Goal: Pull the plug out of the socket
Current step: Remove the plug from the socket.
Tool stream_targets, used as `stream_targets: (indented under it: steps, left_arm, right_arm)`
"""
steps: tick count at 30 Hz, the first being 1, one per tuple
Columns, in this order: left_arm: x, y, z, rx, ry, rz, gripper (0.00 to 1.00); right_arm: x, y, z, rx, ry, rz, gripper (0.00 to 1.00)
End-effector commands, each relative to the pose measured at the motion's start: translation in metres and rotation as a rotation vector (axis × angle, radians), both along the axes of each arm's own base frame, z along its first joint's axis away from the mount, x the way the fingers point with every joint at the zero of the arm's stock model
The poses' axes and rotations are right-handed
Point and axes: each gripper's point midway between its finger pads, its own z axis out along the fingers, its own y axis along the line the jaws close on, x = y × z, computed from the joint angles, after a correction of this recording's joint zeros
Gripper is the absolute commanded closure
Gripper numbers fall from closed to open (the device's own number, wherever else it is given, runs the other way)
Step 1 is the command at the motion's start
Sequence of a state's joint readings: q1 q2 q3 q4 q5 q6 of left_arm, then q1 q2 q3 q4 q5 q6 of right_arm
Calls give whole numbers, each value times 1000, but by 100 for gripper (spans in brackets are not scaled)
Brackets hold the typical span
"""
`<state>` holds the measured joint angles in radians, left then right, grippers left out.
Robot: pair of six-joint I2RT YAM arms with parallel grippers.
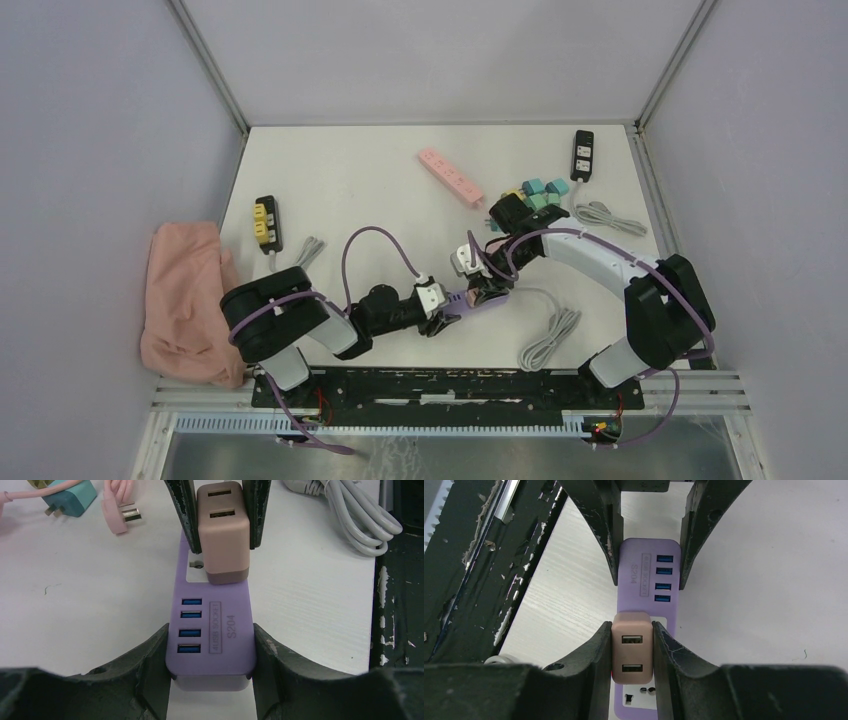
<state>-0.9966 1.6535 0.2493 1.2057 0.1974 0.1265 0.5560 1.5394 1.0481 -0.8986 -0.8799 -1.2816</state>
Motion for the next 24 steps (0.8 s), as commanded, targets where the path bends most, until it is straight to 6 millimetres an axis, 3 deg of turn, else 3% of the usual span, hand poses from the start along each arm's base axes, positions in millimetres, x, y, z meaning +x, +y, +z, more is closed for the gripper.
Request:
stream_targets:
  steps: [1, 4, 8, 12, 19, 24]
  left_arm:
    - [1, -7, 13, -45, -5, -8, 97]
    - [0, -7, 12, -42, -1, -10, 97]
    - [0, -7, 11, -41, 0, -10, 97]
    - [1, -5, 10, -42, -1, -7, 97]
    - [0, -3, 10, -43, 3, -8, 97]
    - [-1, -1, 8, -44, 3, -2, 97]
  right_arm:
    - [-17, 32, 26, 100, 99, 9, 100]
    - [-2, 34, 28, 82, 90, -58, 100]
    - [17, 12, 25, 70, 71, -125, 100]
    - [5, -7, 17, 58, 17, -42, 100]
    - [-25, 16, 18, 91, 74, 67, 100]
    - [-12, 34, 32, 119, 119, -14, 100]
